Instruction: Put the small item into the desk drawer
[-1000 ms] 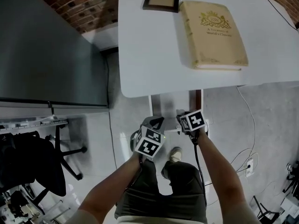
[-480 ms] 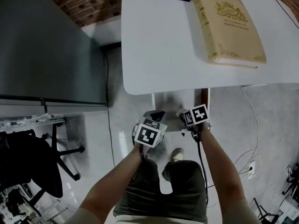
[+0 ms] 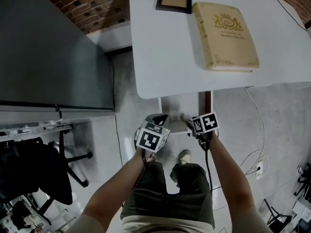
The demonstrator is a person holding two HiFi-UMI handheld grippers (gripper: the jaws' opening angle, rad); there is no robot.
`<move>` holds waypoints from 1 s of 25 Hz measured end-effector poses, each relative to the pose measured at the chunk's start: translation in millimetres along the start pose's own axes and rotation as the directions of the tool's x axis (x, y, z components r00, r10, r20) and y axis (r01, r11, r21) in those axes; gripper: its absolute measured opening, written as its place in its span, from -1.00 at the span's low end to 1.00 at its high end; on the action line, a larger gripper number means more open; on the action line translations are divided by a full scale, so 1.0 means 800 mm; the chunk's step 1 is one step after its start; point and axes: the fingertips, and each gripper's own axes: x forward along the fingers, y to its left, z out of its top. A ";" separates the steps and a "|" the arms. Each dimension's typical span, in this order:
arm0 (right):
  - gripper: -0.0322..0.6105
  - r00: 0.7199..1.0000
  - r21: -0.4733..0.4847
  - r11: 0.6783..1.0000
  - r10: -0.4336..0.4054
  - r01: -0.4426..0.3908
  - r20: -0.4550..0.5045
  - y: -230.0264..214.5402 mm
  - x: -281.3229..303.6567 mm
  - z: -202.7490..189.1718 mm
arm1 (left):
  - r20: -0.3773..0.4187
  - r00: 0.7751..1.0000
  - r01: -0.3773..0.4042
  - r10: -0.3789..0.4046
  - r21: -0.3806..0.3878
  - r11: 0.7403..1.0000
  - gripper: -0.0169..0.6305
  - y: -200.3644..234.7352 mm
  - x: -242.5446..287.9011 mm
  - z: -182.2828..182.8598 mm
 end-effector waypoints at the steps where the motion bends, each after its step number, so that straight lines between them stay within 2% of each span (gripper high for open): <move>1: -0.43 1.000 0.005 1.000 0.007 -0.007 0.016 0.011 -0.017 0.001 | 0.002 1.000 0.004 -0.004 0.005 1.000 -0.94 -0.005 -0.013 0.007; 9: -0.63 0.981 0.024 0.998 0.046 -0.051 0.188 0.109 -0.180 0.022 | 0.076 0.997 0.005 -0.009 0.050 0.999 -0.94 -0.039 -0.145 0.079; 14: -0.79 0.943 0.007 0.997 0.070 -0.076 0.324 0.175 -0.297 0.045 | 0.121 0.993 -0.001 -0.009 0.080 0.997 -0.94 -0.062 -0.238 0.124; 17: -0.86 0.891 0.021 0.994 0.088 -0.109 0.446 0.210 -0.375 0.064 | 0.168 0.986 -0.003 -0.013 0.094 0.996 -0.94 -0.079 -0.292 0.154; 20: -0.89 0.822 0.017 0.991 0.099 -0.131 0.560 0.246 -0.454 0.080 | 0.229 0.973 -0.012 -0.015 0.115 0.993 -0.94 -0.098 -0.347 0.188; 25: -0.89 0.724 -0.050 0.990 0.128 -0.128 0.678 0.314 -0.571 0.093 | 0.320 0.947 -0.047 -0.021 0.205 0.978 -0.94 -0.135 -0.437 0.236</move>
